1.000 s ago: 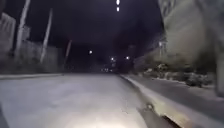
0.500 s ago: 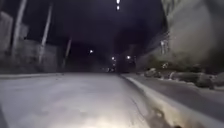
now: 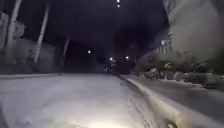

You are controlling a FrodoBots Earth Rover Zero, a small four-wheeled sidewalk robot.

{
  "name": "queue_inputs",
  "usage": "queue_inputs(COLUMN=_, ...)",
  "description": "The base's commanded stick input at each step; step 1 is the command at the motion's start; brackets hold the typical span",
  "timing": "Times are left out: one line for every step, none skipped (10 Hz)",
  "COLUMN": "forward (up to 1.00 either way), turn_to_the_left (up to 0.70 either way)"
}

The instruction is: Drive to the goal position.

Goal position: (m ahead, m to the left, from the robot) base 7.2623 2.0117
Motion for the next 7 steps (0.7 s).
queue_inputs(forward=0.7, turn_to_the_left=0.0)
queue_inputs(forward=0.7, turn_to_the_left=0.0)
queue_inputs(forward=0.7, turn_to_the_left=0.0)
queue_inputs(forward=0.7, turn_to_the_left=-0.27)
queue_inputs(forward=0.7, turn_to_the_left=-0.14)
queue_inputs(forward=0.7, turn_to_the_left=0.0)
queue_inputs(forward=0.7, turn_to_the_left=0.0)
